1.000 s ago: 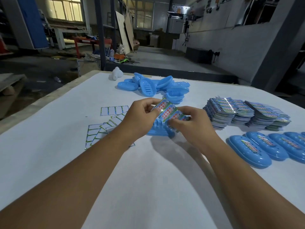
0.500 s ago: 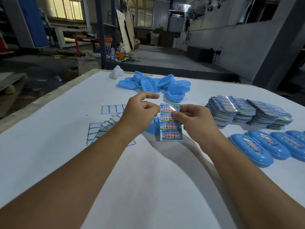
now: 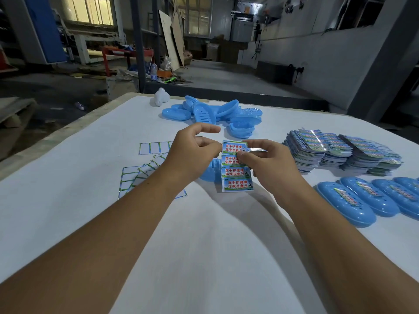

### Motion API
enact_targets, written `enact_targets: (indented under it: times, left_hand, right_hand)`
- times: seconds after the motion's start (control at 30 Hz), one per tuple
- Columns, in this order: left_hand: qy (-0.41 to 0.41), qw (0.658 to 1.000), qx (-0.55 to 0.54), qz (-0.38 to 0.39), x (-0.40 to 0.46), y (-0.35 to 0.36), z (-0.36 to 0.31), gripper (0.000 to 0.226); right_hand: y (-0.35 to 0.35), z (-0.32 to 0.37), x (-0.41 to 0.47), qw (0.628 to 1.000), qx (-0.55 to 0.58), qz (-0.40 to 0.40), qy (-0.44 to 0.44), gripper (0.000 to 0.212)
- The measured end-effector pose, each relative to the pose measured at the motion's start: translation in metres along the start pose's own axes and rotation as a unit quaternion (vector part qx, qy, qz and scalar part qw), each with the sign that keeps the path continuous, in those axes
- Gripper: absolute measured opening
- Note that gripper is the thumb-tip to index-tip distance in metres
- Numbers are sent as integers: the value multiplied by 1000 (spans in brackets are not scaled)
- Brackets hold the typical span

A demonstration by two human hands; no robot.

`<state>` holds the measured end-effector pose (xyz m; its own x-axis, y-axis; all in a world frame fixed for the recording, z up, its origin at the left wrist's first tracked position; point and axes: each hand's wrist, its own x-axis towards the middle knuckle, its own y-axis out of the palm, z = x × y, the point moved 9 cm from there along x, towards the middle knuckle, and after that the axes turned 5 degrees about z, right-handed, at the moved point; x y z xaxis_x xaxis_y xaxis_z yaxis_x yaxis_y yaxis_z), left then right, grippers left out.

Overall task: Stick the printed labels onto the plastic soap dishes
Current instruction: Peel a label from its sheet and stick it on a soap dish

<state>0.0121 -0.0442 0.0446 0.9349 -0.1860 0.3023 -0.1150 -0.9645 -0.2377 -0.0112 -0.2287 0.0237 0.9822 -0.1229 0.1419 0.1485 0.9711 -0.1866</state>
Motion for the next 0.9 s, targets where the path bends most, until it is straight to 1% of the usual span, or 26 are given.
enact_targets:
  times: [0.17,0.23,0.3,0.37,0.4,0.47,0.57,0.7,0.77,0.9]
  left_hand:
    - [-1,1000,14,-1,-1,0,-1,26]
    - [0,1000,17,-1,-1,-1,-1,25]
    - [3,1000,21,1,-1,0,-1,25]
    - [10,1000,23,3,-1,2,-2,23]
    - [15,1000,23,5,-2,3,-2,23]
    - [30,999,29,10,-3,7,-3,23]
    - [48,998,38,12,-4,10,-5,24]
    - [50,998,44,17,-2,12,-3,23]
    - [52,997,46,13,-2,13,-2,21]
    - [63,996,56,-5,-2,13,-3,17]
  right_hand:
    - [0,1,-1,1000,-3,-3,2,27]
    - [-2,1,-3,999,-28,-17,1,31]
    - [-8,8,-5,990,-125,-59,-34,30]
    - [-10,19,-10,964,-232,-98,-82,22]
    - [-9,22,-11,958,-248,-102,-100,19]
    - [-4,22,-11,963,-232,-82,-110,20]
    - [4,19,-12,977,-185,-45,-95,21]
    - [7,22,-14,982,-163,-40,-86,27]
    - [8,22,-15,984,-155,-39,-83,26]
    - [10,21,-12,980,-170,-43,-92,28]
